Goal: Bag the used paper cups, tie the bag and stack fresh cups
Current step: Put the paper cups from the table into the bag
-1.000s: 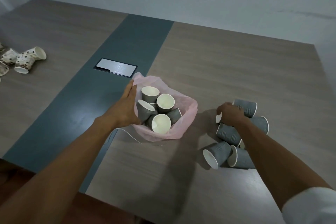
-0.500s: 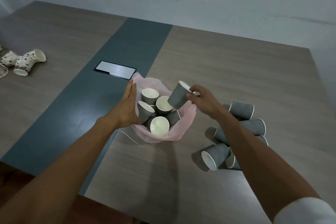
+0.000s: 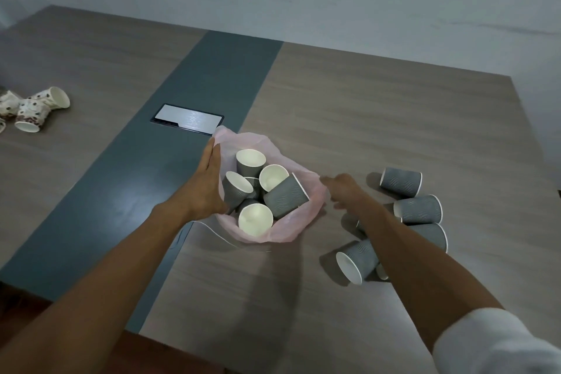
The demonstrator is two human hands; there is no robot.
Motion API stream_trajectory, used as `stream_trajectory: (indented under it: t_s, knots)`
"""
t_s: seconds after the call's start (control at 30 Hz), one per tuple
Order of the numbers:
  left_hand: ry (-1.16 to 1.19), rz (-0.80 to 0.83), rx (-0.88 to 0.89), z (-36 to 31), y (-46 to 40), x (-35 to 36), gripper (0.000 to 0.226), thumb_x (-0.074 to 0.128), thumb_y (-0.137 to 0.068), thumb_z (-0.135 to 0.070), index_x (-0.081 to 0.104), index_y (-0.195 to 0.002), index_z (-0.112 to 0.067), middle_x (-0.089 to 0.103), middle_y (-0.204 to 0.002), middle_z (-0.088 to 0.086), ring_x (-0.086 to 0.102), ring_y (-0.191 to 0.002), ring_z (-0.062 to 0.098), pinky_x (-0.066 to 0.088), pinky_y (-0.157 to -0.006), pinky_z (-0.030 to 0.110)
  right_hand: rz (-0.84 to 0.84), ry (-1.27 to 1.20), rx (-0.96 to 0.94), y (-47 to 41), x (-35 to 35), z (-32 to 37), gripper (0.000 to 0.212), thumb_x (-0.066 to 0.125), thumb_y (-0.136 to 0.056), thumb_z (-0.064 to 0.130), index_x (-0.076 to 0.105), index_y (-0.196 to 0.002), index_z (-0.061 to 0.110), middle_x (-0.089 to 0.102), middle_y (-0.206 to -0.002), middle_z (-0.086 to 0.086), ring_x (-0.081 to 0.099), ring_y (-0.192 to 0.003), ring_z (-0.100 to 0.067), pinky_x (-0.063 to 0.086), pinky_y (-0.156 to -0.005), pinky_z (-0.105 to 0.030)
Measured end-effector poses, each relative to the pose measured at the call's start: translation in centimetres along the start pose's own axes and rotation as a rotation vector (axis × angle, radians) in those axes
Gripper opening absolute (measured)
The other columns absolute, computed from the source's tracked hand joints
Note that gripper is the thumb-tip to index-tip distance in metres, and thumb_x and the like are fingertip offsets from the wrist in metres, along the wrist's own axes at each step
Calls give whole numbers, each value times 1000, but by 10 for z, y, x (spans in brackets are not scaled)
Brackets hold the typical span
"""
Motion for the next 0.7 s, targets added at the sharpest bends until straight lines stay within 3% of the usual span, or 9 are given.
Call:
stream_trajectory:
  t_s: [0.07,0.13,0.23,0.3,0.4,0.47,0.53,0.63,0.7]
  knots:
    - [1,-11,3,6,3,3,158,99,-61,-29,-24,-159,-24,-32,-162,-22,33,-149,27,48,-106,38,31,-170,72,-1,12,-11,24,67,-90,20,59,-72,6,56,-69,-11,51,-55,-21,41,-52,-24]
    - [15,-13,-13,11,5,5,157,98,-61,-31,-25,-159,-26,-30,-164,-21,35,-147,28,48,-106,40,2,-275,22,-5,16,-8,23,67,-88,3,55,-68,4,48,-68,-13,41,-53,-18,35,-50,-25]
    - [118,-44,-61,13,7,4,155,98,-60,-22,-21,-160,-24,-25,-166,-18,27,-152,23,43,-110,36,-42,-388,-134,3,-1,27,23,73,-86,2,57,-71,7,56,-75,-17,51,-63,-21,46,-60,-35]
    - [201,-97,-60,7,4,-6,154,98,-57,-19,-14,-162,-25,-16,-167,-16,27,-150,20,41,-111,37,-40,-460,-256,14,-23,61,23,79,-81,1,59,-71,7,64,-71,-14,60,-60,-22,53,-61,-35]
    - [286,-207,-2,-12,-5,-28,149,96,-51,-24,-3,-162,-28,-2,-165,-16,29,-146,13,41,-112,38,-13,-616,-411,29,-63,106,19,81,-76,-2,66,-71,8,66,-66,-9,61,-55,-21,52,-53,-29]
    - [334,-279,24,-24,-13,-36,140,94,-47,-31,7,-158,-32,10,-158,-20,29,-144,9,46,-110,42,-24,-758,-420,33,-82,116,15,77,-78,-2,69,-72,9,66,-69,-9,60,-60,-22,51,-57,-31]
    - [344,-271,4,-35,-18,-33,141,95,-44,-34,9,-156,-33,12,-152,-23,29,-140,6,53,-101,42,-118,-658,-363,33,-89,107,7,67,-82,-5,68,-78,1,63,-71,-12,58,-67,-23,50,-59,-32]
    - [354,-230,-19,-42,-21,-21,144,97,-49,-22,6,-160,-24,10,-159,-15,31,-142,18,61,-88,48,-286,-462,-330,30,-95,88,10,63,-83,-4,68,-90,-10,61,-80,-17,57,-74,-25,50,-65,-38]
    - [347,-321,28,-46,-24,-23,136,94,-47,-27,14,-157,-26,15,-156,-14,34,-138,15,61,-86,37,-327,-548,-406,30,-104,90,9,67,-83,-1,71,-91,-1,67,-82,-15,62,-72,-24,53,-65,-36]
Point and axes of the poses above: each hand's wrist, its own y-axis away from the middle knuckle, its own x-axis out of the palm, z = x × y, the point moved 2 cm from there along -y, towards the middle knuckle
